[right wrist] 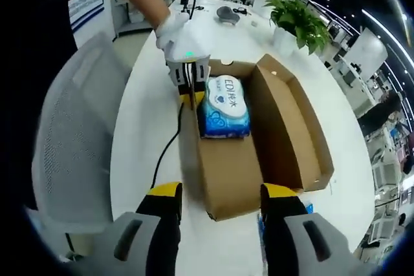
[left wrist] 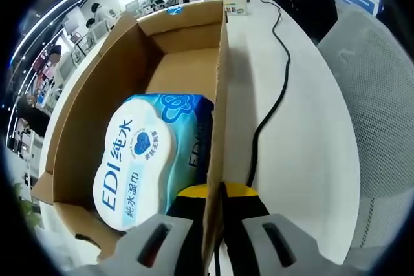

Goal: Operate the shoe box by opening the lid, removing the specified soft item, and placing it in the target area until the item is outside and the box remains undamaged.

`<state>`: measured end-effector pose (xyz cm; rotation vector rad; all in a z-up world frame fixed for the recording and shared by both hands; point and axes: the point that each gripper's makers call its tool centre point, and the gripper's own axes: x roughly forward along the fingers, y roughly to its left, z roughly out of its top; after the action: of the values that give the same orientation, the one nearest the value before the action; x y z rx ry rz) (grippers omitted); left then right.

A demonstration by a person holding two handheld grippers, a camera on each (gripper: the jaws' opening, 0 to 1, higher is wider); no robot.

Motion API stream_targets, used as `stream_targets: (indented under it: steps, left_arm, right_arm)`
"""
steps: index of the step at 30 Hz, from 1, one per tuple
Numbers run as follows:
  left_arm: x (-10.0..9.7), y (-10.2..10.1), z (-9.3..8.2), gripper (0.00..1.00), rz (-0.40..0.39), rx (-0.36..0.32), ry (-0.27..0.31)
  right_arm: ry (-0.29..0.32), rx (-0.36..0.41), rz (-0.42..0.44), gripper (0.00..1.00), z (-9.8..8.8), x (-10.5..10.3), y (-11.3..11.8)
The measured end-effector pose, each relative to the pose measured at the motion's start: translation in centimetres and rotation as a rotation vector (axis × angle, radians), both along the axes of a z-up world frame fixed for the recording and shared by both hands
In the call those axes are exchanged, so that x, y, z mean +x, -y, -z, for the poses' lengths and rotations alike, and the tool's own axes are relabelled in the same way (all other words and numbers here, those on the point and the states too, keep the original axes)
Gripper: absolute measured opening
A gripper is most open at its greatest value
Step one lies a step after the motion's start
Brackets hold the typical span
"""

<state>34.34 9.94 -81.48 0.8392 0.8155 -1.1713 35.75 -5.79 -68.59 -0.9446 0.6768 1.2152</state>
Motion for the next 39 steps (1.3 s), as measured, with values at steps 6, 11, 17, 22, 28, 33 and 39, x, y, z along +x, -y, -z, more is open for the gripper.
stream_targets:
  steps: [6,11,17,22,28,33,39]
  left_arm:
    - [0.0,0.0,0.0,0.04,-0.004,0.000,-0.003]
    - [-0.1,0.0,0.0,0.04,-0.004,-0.001,-0.003]
    - [-0.1,0.0,0.0,0.04,-0.005,0.000,-0.002]
    - [-0.1,0.0,0.0,0.04,-0.005,-0.001,-0.002]
    - [-0.1,0.1,0.0,0.04,-0.001,-0.001,-0.001]
    - [-0.1,0.1,-0.1,0.04,-0.001,-0.001,-0.001]
    - [0.0,0.1,-0.1,0.04,-0.001,-0.001,-0.001]
  right_arm:
    - [0.081,0.083,0.041,0.43,-1.4,2.7,-2.1]
    - [0.012,0.191,0.104,0.43,-2.2,3.5,-3.8]
    - [-0.049,0.175,0.149,0.47,-1.5,4.5,-4.4]
    - [-0.080,0.182,0.144,0.45,-1.5,4.7,-5.6]
    - [-0.144,0.160,0.122,0.53,0.8,4.6,-6.8]
    - [-0.184,0.182,0.125,0.59,2.0,4.9,-8.2]
    - [-0.169,0.170,0.090,0.60,2.5,4.6,-9.2]
